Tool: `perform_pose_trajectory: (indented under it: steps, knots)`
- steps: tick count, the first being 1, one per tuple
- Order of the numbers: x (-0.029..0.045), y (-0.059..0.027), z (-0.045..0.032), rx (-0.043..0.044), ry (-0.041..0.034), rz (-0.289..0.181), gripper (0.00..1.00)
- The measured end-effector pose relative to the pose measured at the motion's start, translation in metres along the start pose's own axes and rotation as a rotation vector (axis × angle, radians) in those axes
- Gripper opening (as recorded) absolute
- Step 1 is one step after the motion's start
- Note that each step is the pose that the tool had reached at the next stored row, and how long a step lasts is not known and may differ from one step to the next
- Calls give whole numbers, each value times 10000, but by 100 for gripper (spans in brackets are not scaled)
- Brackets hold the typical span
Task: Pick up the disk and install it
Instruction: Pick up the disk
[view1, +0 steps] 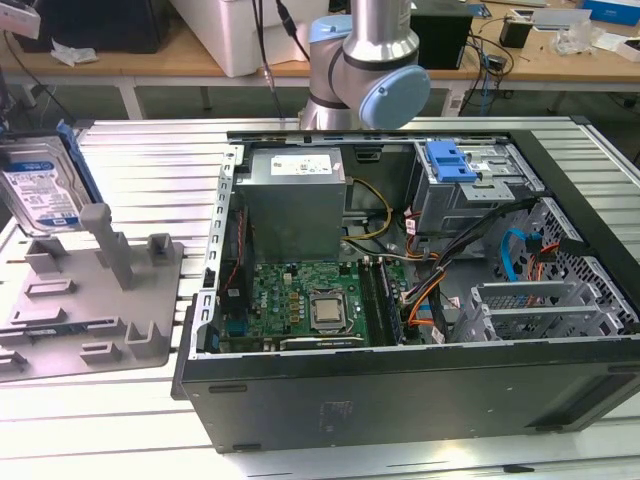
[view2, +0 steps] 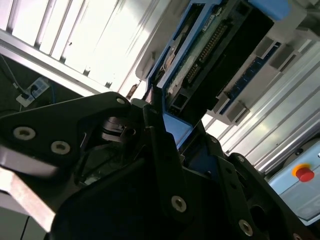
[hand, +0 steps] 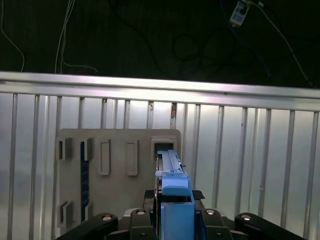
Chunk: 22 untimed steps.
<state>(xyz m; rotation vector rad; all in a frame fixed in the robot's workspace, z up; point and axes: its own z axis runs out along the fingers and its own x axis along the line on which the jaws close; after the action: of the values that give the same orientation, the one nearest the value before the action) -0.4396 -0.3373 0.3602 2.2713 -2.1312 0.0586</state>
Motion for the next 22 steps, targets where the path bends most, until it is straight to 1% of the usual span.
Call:
perform_pose_trajectory:
  steps: [2,6,7,11,12,18,20,22]
  knots:
    - [-2,-1,-93,7,0,1,36]
    - [-5,-2,-191,13,1,0,36]
    - [-6,-3,-230,17,1,0,36]
    - [-6,-4,-327,25,1,1,36]
    - [-5,-4,-362,27,2,1,36]
    - [-3,-5,-482,34,2,1,36]
    - [-2,-5,-537,38,3,1,36]
    - [-1,-5,-569,40,2,1,36]
